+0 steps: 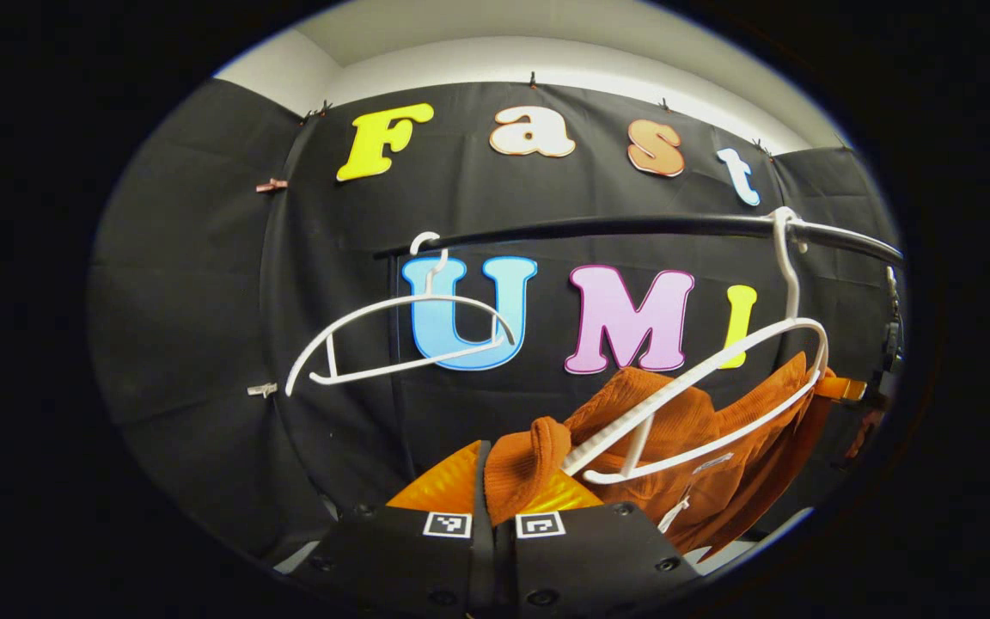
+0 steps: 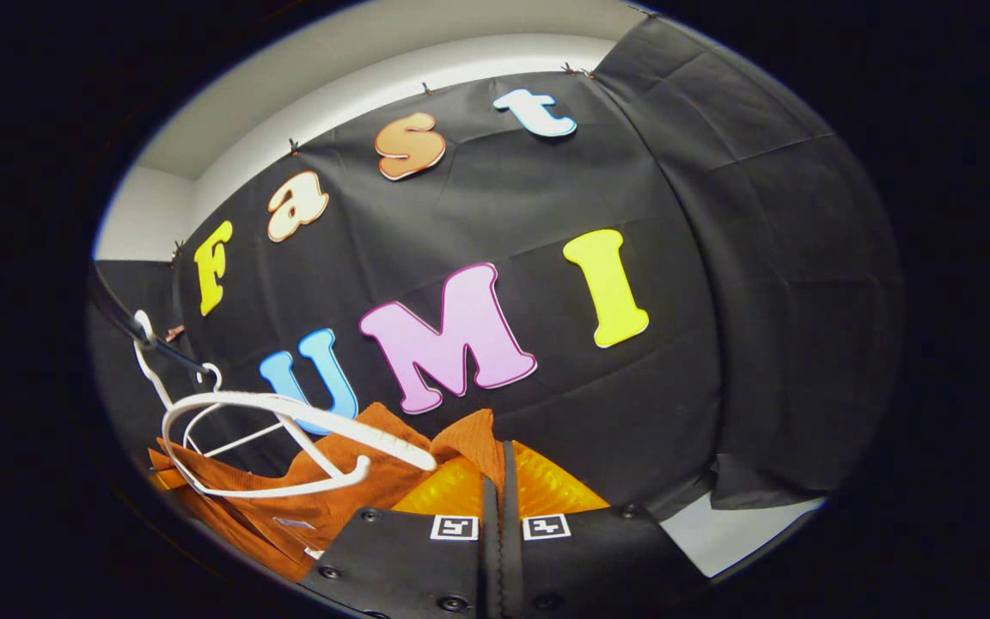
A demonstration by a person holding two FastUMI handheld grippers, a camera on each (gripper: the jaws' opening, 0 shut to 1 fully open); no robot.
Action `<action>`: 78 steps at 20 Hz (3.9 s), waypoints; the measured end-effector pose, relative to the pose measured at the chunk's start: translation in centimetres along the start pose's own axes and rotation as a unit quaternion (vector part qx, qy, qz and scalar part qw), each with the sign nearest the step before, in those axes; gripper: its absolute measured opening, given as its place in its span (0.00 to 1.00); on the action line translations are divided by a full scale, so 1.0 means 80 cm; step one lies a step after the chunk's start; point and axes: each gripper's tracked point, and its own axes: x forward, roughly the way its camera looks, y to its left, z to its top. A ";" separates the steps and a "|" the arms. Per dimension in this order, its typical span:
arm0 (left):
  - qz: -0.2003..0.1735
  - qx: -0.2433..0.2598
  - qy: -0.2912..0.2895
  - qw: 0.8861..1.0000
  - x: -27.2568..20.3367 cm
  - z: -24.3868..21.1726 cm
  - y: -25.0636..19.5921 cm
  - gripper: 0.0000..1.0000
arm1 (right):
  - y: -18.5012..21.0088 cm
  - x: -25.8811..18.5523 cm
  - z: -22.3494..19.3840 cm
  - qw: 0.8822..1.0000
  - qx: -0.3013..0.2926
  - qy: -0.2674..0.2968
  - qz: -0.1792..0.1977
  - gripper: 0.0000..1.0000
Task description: Grasp the clothes on the hanger with both hands and then place them into the laundry hamper below.
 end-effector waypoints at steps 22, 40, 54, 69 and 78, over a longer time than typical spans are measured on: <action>-0.129 -0.131 0.014 0.983 -0.071 -0.104 -0.133 0.05 | 0.200 -0.126 -0.119 0.965 0.168 0.073 0.187 0.04; -0.146 -0.051 0.178 0.972 -0.037 -0.354 -0.181 0.05 | 0.079 -0.119 -0.363 0.966 0.013 0.246 0.072 0.04; -0.090 0.014 0.280 0.956 -0.023 -0.418 -0.174 0.77 | 0.005 -0.134 -0.460 0.928 -0.117 0.353 -0.011 0.67; -0.095 0.017 0.198 0.975 -0.065 -0.324 -0.149 0.94 | 0.037 -0.169 -0.362 0.959 -0.118 0.254 -0.041 0.98; -0.098 0.014 0.065 0.993 -0.163 -0.146 -0.125 0.94 | 0.117 -0.237 -0.194 0.983 -0.143 0.112 -0.026 0.98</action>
